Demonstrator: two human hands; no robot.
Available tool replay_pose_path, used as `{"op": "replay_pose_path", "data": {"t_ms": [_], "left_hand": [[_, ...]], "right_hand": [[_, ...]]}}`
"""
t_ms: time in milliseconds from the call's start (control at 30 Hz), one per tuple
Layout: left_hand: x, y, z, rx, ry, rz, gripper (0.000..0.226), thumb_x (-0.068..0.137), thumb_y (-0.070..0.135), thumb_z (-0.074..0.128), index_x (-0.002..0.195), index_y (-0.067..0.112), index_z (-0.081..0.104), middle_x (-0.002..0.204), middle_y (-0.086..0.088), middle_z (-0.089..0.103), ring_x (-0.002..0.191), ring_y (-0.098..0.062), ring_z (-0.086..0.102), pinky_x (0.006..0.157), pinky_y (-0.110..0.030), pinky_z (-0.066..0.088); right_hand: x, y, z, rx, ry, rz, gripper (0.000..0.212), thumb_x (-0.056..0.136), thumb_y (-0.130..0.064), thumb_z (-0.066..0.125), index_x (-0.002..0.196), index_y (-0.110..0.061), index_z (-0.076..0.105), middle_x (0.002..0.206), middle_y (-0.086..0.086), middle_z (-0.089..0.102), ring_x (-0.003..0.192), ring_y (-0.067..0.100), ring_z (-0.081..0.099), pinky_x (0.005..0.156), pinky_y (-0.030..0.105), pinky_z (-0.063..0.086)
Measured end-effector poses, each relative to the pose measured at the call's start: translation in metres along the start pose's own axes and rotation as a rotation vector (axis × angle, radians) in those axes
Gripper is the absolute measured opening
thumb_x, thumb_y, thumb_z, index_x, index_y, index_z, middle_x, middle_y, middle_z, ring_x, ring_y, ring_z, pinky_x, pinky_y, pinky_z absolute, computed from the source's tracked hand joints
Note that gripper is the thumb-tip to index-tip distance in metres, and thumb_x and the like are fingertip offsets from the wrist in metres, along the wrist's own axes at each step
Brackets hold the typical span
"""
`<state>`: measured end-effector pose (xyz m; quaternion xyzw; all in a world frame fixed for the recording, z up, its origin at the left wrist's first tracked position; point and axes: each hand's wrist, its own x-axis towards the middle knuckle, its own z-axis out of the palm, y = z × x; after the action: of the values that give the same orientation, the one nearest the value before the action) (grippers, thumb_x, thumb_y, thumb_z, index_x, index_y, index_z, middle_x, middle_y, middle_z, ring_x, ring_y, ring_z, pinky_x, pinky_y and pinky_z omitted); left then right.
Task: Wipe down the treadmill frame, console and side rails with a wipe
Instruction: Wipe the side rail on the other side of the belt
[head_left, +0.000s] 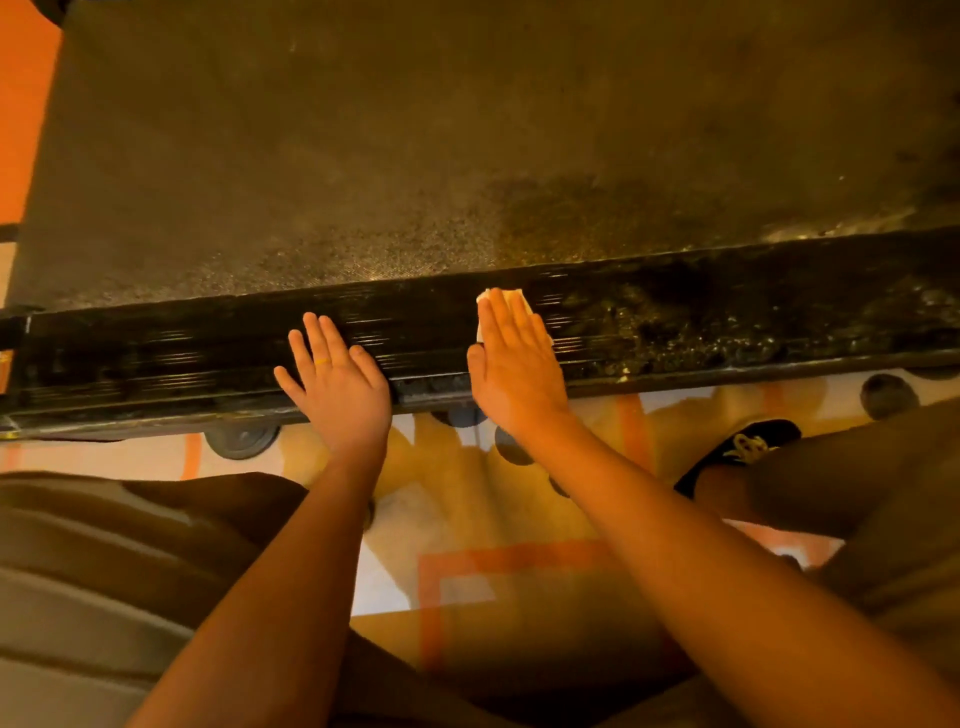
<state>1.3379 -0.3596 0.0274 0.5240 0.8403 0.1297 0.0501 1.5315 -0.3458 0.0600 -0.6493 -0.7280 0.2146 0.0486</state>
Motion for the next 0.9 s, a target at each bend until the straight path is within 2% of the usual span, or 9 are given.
{"op": "replay_pose_path", "data": {"t_ms": [133, 267, 367, 500, 600, 767, 900], "left_hand": [[-0.013, 0.031, 0.004, -0.017, -0.018, -0.003, 0.06, 0.106, 0.039, 0.017, 0.158, 0.013, 0.026, 0.166, -0.005, 0.021, 0.155, -0.027, 0.011, 0.122, -0.056, 0.006], [-0.037, 0.065, 0.012, 0.002, -0.069, 0.124, 0.058, 0.107, 0.038, 0.017, 0.159, 0.013, 0.025, 0.166, -0.006, 0.02, 0.155, -0.026, 0.011, 0.122, -0.053, 0.007], [-0.044, 0.072, 0.011, 0.01, -0.121, 0.154, 0.058, 0.108, 0.038, 0.017, 0.16, 0.014, 0.02, 0.168, -0.005, 0.015, 0.155, -0.026, 0.007, 0.123, -0.053, 0.005], [-0.043, 0.073, 0.004, 0.022, -0.176, 0.164, 0.063, 0.105, 0.042, 0.011, 0.161, 0.015, 0.015, 0.169, -0.004, 0.009, 0.156, -0.025, 0.002, 0.123, -0.053, 0.003], [-0.041, 0.075, 0.002, 0.048, -0.202, 0.158, 0.059, 0.108, 0.039, 0.013, 0.161, 0.014, 0.013, 0.169, -0.004, 0.006, 0.156, -0.025, -0.001, 0.123, -0.053, 0.002], [-0.043, 0.083, -0.001, 0.073, -0.237, 0.135, 0.058, 0.109, 0.036, 0.021, 0.161, 0.012, 0.011, 0.169, -0.006, 0.004, 0.155, -0.028, -0.002, 0.122, -0.056, 0.003], [-0.042, 0.087, -0.001, 0.078, -0.265, 0.127, 0.059, 0.109, 0.035, 0.02, 0.161, 0.011, 0.01, 0.169, -0.006, 0.003, 0.155, -0.028, -0.002, 0.122, -0.055, 0.004]], "right_hand": [[-0.038, 0.021, -0.002, -0.039, -0.064, -0.062, 0.062, 0.106, -0.037, 0.023, 0.16, -0.017, 0.001, 0.168, 0.002, -0.003, 0.153, 0.019, -0.011, 0.125, 0.037, -0.003], [0.013, 0.043, -0.021, -0.014, -0.076, -0.054, 0.06, 0.107, -0.034, 0.023, 0.16, -0.013, 0.004, 0.168, 0.005, -0.001, 0.154, 0.022, -0.008, 0.125, 0.039, -0.002], [0.043, 0.05, -0.033, -0.009, -0.124, -0.038, 0.059, 0.107, -0.032, 0.023, 0.16, -0.012, 0.004, 0.168, 0.006, -0.002, 0.154, 0.023, -0.008, 0.125, 0.041, -0.002], [0.015, 0.051, -0.022, -0.018, -0.046, -0.063, 0.062, 0.106, -0.033, 0.026, 0.159, -0.011, 0.003, 0.167, 0.006, -0.001, 0.154, 0.024, -0.008, 0.125, 0.041, -0.001], [-0.023, 0.048, -0.008, -0.044, 0.006, -0.1, 0.063, 0.102, -0.038, 0.015, 0.159, -0.012, 0.006, 0.167, 0.005, 0.003, 0.154, 0.024, -0.006, 0.126, 0.041, 0.003], [-0.036, 0.051, -0.005, -0.081, 0.0, -0.115, 0.068, 0.104, -0.021, 0.036, 0.159, -0.015, -0.002, 0.168, 0.002, -0.004, 0.153, 0.022, -0.01, 0.125, 0.038, 0.001], [-0.031, 0.053, -0.017, -0.094, -0.021, -0.149, 0.076, 0.099, -0.014, 0.047, 0.159, -0.015, 0.001, 0.168, 0.003, 0.0, 0.154, 0.021, -0.004, 0.124, 0.035, 0.003]]}}
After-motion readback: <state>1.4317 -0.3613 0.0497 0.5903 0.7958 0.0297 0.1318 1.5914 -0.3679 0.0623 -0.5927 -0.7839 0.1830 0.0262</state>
